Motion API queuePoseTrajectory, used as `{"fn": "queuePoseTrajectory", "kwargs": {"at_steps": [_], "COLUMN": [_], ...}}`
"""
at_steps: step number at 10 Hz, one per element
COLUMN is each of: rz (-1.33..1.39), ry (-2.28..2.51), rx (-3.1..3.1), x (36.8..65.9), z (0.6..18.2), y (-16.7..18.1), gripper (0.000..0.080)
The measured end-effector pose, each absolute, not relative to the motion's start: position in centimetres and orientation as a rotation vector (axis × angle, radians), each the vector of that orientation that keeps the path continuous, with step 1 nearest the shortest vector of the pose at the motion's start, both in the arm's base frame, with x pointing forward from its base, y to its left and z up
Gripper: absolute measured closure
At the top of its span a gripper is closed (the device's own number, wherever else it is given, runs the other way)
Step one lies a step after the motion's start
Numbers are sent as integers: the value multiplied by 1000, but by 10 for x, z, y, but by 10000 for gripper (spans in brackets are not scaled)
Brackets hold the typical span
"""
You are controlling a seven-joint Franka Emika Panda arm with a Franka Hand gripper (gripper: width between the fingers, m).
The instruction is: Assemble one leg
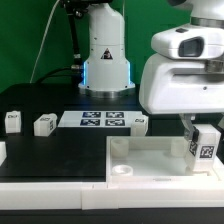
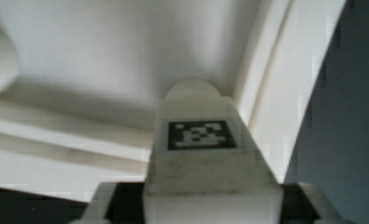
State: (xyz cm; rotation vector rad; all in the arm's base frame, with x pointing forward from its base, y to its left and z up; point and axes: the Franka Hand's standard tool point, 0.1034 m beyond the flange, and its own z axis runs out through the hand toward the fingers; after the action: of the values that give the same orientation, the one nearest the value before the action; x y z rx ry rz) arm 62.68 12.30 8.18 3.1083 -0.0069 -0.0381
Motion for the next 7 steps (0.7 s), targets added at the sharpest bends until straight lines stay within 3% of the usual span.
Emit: {"fn": "queuePoseTrajectory", "kwargs": {"at_steps": [7], "rz": [-20], "ry": [-1461], "rx": [2766], "x": [627], "z": [80], "y": [123], "gripper": [507]}}
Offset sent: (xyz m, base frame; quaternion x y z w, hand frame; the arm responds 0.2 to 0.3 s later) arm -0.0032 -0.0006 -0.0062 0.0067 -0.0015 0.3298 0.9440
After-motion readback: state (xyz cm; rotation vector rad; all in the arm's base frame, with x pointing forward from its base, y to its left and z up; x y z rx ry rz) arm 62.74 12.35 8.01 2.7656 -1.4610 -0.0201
